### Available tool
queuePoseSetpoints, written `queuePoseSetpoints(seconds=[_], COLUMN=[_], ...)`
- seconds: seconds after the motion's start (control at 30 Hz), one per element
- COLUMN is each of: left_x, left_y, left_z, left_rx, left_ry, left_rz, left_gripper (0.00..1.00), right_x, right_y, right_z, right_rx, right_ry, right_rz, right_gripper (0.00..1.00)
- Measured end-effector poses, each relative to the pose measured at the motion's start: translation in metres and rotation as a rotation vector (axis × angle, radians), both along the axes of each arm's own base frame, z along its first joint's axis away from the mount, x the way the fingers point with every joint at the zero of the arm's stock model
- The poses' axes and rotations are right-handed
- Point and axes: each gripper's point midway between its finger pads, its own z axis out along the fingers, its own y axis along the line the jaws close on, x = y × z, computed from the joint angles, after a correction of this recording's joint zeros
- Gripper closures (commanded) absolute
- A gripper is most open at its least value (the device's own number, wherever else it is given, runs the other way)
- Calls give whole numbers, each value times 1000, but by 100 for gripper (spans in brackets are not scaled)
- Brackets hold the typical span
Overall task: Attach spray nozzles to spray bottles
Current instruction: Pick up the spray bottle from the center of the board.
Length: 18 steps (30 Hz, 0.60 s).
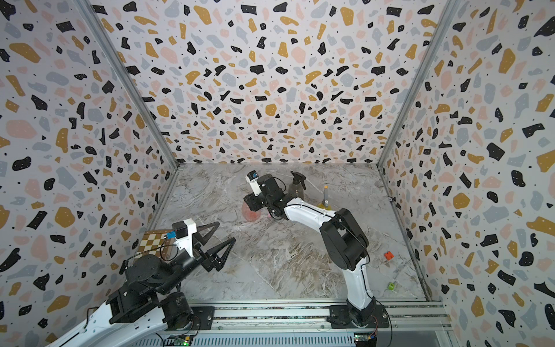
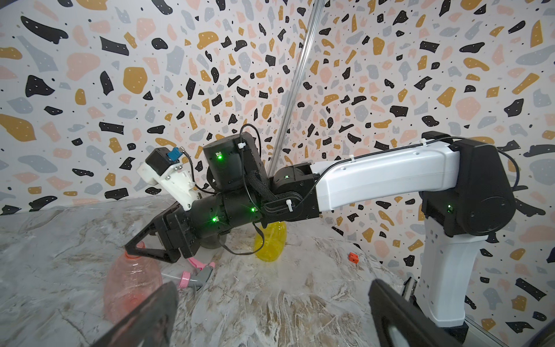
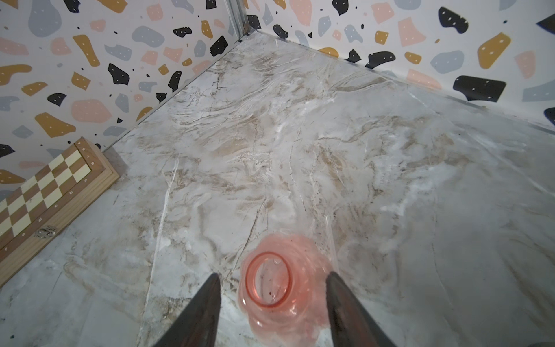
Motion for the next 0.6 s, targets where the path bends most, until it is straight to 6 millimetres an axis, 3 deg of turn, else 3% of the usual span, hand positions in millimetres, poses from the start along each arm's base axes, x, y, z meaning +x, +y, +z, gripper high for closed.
queuePoseSetpoints(seconds=[0.23, 0.6], left_x=[2, 2], left_y=[-2, -1], left_z=[-5, -6], left_rx=[12, 13], left_ry=[9, 10], left_rz=[2, 4], left_gripper=[1, 1], right_x=[4, 2], right_y=[8, 16], right_z=[-25, -16], right_rx=[-25, -9], right_ry=[20, -5], right_rz=[17, 31], right_gripper=[59, 81])
